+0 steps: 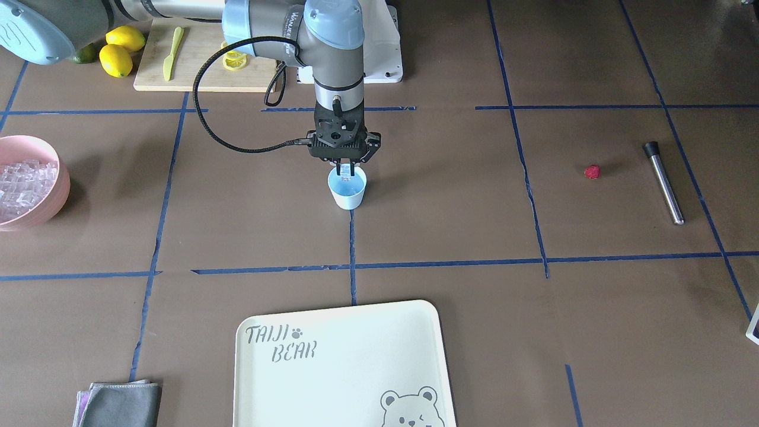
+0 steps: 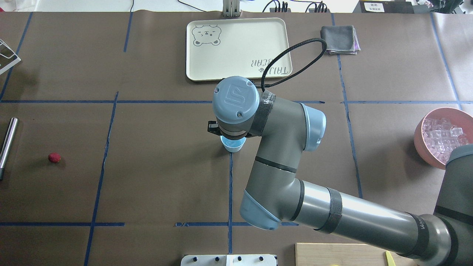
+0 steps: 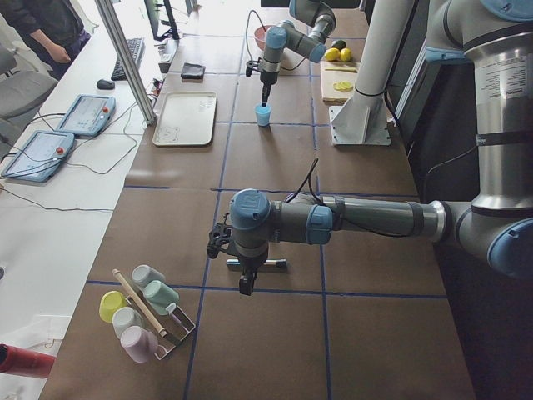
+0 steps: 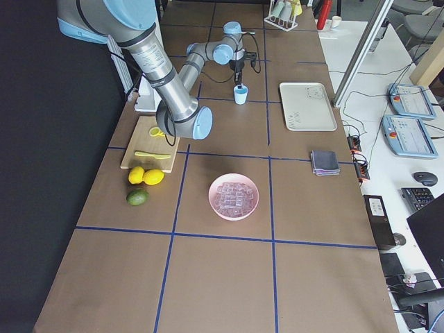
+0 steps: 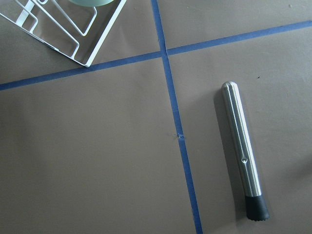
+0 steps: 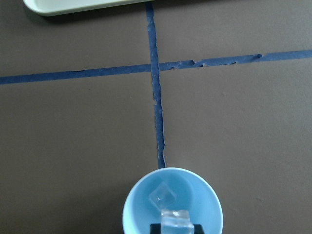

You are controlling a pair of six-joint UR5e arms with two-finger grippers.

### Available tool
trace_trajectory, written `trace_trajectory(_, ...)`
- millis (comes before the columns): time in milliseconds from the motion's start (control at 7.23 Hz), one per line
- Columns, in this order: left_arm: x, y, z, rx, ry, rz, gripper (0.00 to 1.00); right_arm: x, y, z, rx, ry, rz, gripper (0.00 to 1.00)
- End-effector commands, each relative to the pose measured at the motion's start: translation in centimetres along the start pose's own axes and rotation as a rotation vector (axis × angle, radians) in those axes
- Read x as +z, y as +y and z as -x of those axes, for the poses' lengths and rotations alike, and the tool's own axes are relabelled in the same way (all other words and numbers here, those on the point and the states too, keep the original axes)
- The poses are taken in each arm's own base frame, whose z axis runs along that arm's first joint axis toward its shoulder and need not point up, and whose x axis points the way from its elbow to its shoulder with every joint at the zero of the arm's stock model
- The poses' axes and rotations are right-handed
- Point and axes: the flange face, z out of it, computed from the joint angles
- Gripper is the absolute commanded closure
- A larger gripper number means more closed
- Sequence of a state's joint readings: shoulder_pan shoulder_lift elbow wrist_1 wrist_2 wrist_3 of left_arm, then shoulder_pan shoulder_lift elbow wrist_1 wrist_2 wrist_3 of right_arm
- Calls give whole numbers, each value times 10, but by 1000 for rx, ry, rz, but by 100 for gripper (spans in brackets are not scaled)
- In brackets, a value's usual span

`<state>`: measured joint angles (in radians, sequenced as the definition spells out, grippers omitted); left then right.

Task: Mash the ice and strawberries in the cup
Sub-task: 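Carry the ice cube over the cup and open the right gripper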

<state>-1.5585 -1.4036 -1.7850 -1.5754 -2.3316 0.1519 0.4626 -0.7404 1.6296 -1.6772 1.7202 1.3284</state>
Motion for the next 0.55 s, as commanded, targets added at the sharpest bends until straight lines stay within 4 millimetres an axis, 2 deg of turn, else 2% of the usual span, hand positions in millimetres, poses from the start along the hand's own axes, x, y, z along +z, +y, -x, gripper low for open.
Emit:
trace_trajectory(0,-1,-1,0,1,0,-2,0,3,0,-1,-5,8,-18,1)
trace_trajectory(415,-5,-2,-5,10,-2,-10,0,1,-2,-3,-8,7,-20,1)
